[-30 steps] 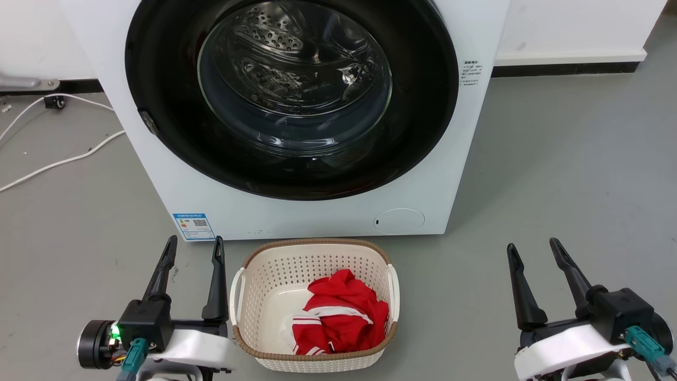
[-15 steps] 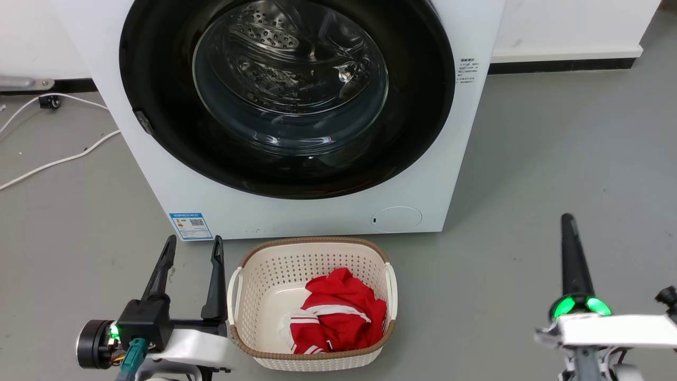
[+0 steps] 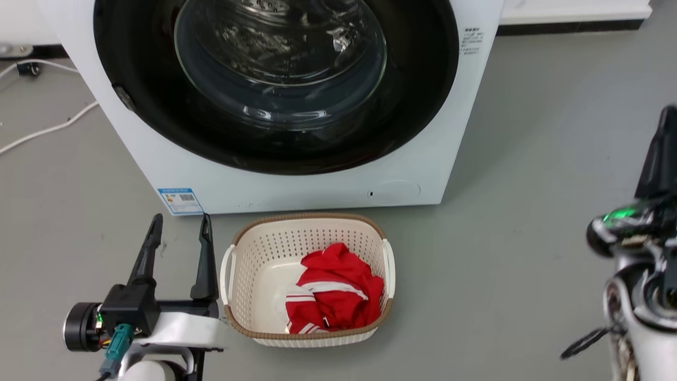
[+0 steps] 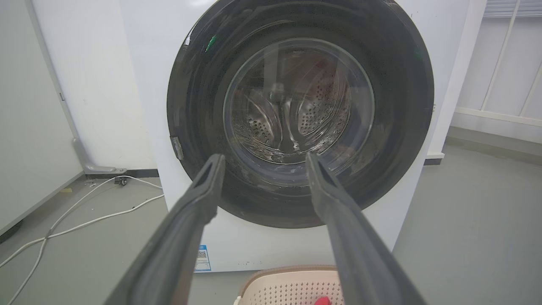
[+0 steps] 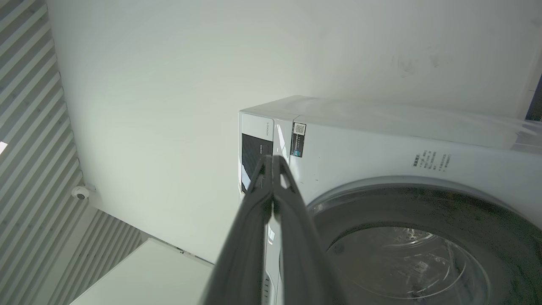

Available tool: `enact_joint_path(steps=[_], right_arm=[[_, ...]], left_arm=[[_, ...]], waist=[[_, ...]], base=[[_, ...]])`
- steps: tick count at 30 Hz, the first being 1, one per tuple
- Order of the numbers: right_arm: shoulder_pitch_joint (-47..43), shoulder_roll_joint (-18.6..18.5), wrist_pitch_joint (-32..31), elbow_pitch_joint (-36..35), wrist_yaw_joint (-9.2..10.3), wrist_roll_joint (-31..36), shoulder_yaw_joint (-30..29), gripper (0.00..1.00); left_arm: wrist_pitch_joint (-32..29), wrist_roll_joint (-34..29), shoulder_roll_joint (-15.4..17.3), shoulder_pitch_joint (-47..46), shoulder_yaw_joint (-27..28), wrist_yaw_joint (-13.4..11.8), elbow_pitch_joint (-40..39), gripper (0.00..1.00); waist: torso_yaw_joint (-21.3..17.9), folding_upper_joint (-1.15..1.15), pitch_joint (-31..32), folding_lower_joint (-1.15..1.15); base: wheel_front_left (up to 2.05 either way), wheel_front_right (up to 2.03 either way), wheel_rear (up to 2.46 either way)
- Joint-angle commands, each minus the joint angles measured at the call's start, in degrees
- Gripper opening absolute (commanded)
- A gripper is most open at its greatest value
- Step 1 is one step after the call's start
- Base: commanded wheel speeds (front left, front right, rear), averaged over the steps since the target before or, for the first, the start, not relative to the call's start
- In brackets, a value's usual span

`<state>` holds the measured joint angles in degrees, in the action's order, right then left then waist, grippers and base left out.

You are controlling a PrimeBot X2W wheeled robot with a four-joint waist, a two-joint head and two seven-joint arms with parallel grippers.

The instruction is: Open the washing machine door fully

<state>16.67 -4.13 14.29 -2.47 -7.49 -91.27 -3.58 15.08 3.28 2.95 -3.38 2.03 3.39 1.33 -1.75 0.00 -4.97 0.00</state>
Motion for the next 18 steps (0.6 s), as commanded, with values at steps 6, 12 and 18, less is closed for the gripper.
enact_joint_path(steps=[6, 12, 18], right_arm=[[13.7, -5.3, -2.7, 9.4, 0.0, -1.7, -0.7, 0.0], [28.9, -11.0, -8.2, 22.5, -0.01, -0.5, 2.9, 0.0], [44.4, -14.1, -17.3, 35.5, 0.0, 2.1, 9.1, 0.0]], left_arm=[[0.1, -0.1, 0.0, -3.4, 0.5, 0.6, -0.9, 1.0], [0.1, -0.3, 0.0, -6.1, 0.7, 1.2, -2.0, 1.0], [0.1, -0.4, 0.0, -8.8, 0.7, 1.6, -3.5, 1.0]], waist=[[0.8, 0.0, -4.9, 0.0], [1.9, 0.0, -8.9, 0.0], [2.7, 0.0, -13.3, 0.0]], base=[[0.0, 0.0, 0.0], [0.0, 0.0, 0.0], [0.0, 0.0, 0.0]])
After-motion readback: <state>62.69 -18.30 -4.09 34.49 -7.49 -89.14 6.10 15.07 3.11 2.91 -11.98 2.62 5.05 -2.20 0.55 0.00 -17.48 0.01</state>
